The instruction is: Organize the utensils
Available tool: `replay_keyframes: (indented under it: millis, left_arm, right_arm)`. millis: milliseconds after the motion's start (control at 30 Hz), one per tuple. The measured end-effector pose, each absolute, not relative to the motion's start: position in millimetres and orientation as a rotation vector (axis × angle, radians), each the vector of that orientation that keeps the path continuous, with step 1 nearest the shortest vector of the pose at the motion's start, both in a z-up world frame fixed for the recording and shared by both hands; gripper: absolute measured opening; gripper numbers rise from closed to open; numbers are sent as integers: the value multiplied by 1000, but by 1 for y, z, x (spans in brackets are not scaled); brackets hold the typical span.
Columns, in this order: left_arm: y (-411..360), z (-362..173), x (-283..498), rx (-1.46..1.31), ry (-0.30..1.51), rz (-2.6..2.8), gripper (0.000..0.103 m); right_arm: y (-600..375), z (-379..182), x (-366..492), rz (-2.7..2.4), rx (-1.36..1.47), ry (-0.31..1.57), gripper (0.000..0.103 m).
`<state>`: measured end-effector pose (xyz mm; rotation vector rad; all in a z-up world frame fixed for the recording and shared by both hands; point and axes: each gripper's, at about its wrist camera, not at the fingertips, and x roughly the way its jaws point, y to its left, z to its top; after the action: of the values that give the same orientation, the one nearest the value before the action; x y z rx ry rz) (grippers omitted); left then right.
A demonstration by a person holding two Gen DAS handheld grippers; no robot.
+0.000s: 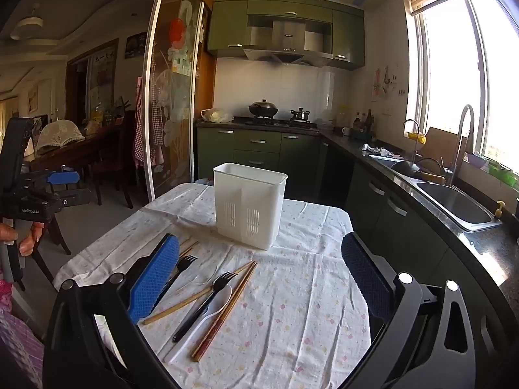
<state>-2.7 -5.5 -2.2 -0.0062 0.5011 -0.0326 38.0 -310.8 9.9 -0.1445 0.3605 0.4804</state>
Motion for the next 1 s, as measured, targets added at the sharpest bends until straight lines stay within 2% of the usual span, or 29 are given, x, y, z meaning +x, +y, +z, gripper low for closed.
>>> replay_keyframes:
  millis: [1000]
  left_arm:
    - [-7,-4,0,-5,507,-44,97]
  right_arm:
    - [-309,8,38,484,-142,363,99]
